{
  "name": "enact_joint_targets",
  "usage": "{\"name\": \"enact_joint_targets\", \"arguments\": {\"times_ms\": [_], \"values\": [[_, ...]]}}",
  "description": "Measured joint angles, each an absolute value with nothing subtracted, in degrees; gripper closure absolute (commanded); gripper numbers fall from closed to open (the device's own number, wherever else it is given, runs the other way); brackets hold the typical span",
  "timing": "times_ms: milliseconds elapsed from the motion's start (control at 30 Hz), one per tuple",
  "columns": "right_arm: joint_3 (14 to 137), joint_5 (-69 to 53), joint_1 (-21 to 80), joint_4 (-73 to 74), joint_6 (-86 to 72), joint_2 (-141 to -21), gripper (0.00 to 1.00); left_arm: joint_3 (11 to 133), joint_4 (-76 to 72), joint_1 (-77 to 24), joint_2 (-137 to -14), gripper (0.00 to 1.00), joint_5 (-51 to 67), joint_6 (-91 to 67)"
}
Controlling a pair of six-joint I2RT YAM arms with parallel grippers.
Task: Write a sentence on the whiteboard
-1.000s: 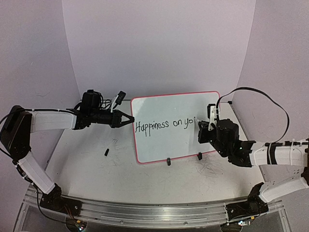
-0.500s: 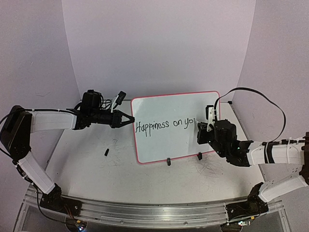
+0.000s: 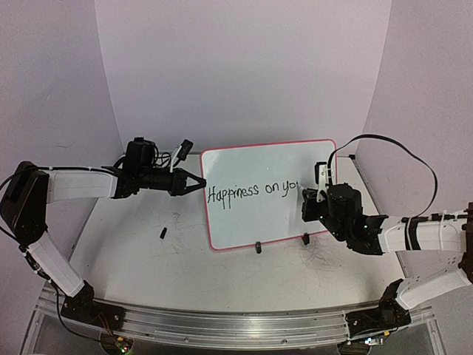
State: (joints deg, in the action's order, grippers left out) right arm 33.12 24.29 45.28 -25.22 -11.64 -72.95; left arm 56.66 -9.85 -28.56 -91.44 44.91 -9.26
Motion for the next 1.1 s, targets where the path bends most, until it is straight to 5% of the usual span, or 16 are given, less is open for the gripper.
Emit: {"name": "enact_joint_targets", "arguments": {"times_ms": [1100], "values": [[32.1, 25.2, 45.3, -23.5, -12.8, -72.0, 1.0, 56.7, -9.8, -28.6, -91.4, 1.0, 44.9, -9.2]]}}
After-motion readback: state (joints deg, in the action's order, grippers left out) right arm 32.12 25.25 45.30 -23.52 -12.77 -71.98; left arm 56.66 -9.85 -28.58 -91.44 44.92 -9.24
